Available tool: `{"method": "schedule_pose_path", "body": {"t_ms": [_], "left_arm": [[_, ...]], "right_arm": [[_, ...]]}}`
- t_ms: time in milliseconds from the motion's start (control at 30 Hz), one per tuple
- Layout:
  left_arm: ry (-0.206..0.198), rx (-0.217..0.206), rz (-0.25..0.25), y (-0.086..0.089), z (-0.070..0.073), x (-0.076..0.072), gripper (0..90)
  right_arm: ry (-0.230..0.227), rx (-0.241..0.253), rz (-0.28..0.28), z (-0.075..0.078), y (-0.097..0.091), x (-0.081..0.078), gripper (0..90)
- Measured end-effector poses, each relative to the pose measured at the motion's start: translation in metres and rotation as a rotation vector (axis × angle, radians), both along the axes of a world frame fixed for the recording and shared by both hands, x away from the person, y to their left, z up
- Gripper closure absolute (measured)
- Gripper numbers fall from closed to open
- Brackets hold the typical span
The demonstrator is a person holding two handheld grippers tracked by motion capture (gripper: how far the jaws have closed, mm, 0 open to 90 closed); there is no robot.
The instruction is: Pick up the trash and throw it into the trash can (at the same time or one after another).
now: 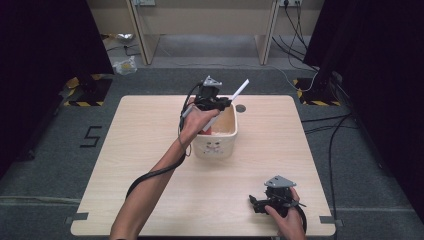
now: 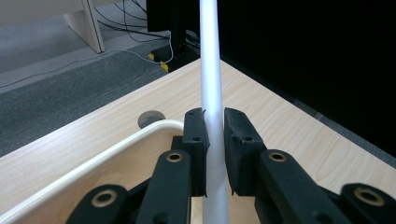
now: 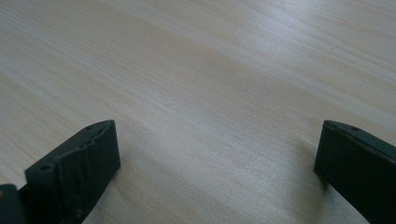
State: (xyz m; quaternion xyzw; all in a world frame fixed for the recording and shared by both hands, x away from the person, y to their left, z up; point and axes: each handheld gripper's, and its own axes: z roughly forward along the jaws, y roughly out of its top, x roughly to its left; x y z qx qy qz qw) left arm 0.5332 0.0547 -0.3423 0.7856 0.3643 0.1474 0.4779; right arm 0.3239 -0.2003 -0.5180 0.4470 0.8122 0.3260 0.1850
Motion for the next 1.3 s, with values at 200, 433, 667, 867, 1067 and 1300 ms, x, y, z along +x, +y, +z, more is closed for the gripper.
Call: {"method": "schedule_pose_path", "body": {"t_ms": [200, 433, 667, 867, 1067, 1300], "left_arm": [[0.023, 0.009, 0.019, 0.0, -0.008, 0.007, 79.0], [0.046, 0.036, 0.03, -0.002, -0.017, 0.011, 79.0], [0.068, 0.063, 0.035, -0.003, -0.024, 0.014, 78.8], [0.079, 0.089, 0.033, -0.003, -0.026, 0.014, 78.3], [0.093, 0.109, 0.029, -0.004, -0.026, 0.013, 73.0], [0.095, 0.098, 0.035, 0.0, -0.02, 0.009, 55.4]], "right_arm": [[0.0, 0.0, 0.001, 0.0, 0.0, 0.0, 0.3], [0.0, 0.0, 0.002, 0.0, 0.0, 0.0, 0.3], [-0.002, -0.003, 0.007, 0.0, 0.0, 0.0, 0.3], [-0.002, -0.002, 0.007, 0.0, 0.0, 0.0, 0.3], [-0.002, -0.002, 0.008, 0.0, 0.0, 0.0, 0.3], [-0.001, -0.001, 0.008, 0.0, 0.0, 0.0, 0.3]]}}
